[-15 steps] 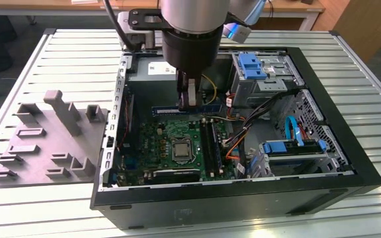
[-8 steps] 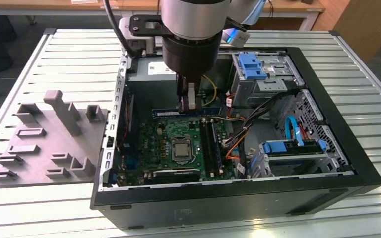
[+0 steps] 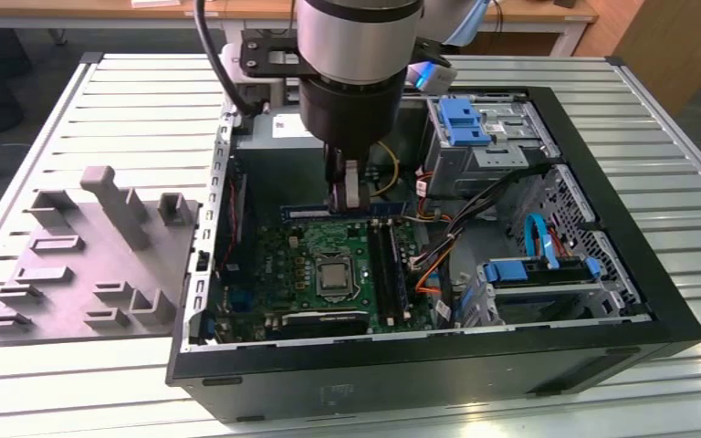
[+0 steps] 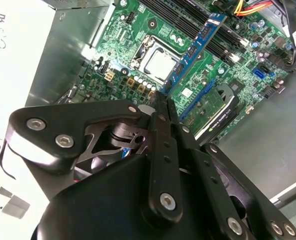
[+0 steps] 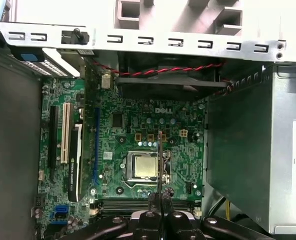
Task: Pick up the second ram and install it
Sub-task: 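Pick up the second ram and move it above second insertion slot, then insert the second ram into the second slot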
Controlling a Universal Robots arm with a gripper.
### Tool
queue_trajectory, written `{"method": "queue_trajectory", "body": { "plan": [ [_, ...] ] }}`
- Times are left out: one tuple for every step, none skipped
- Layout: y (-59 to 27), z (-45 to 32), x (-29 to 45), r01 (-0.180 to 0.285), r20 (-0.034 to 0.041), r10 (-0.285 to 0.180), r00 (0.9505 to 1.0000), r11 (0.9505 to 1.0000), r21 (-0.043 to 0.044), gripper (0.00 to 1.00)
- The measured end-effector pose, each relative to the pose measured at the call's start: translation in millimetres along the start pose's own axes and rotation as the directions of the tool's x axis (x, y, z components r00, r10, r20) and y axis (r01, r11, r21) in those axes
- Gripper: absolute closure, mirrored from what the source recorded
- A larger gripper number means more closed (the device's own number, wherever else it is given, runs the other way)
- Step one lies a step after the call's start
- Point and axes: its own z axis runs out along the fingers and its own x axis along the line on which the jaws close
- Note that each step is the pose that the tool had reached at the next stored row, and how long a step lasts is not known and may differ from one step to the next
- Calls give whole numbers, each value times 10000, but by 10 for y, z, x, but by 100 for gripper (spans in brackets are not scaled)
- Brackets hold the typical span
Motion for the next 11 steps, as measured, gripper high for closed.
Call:
{"method": "queue_trajectory", "body": {
  "plan": [
    [0,8,0,0,0,0,10000,10000,0,87],
    [0,12,0,0,-1,0,10000,10000,-1,87],
    [0,13,1,0,-3,0,10000,10000,-1,87],
    [0,13,1,0,-3,0,10000,10000,-1,87],
    [0,16,1,0,-1,0,10000,10000,0,87],
    [-1,18,1,0,-1,0,10000,10000,0,87],
    [-1,18,1,0,-1,0,10000,10000,0,87],
    [-1,18,1,0,-1,0,10000,10000,0,87],
    [-1,18,1,0,-1,0,10000,10000,0,87],
    [0,18,1,0,-1,0,10000,10000,0,87],
    [-1,18,1,0,-1,0,10000,10000,-1,87]
  ]
}}
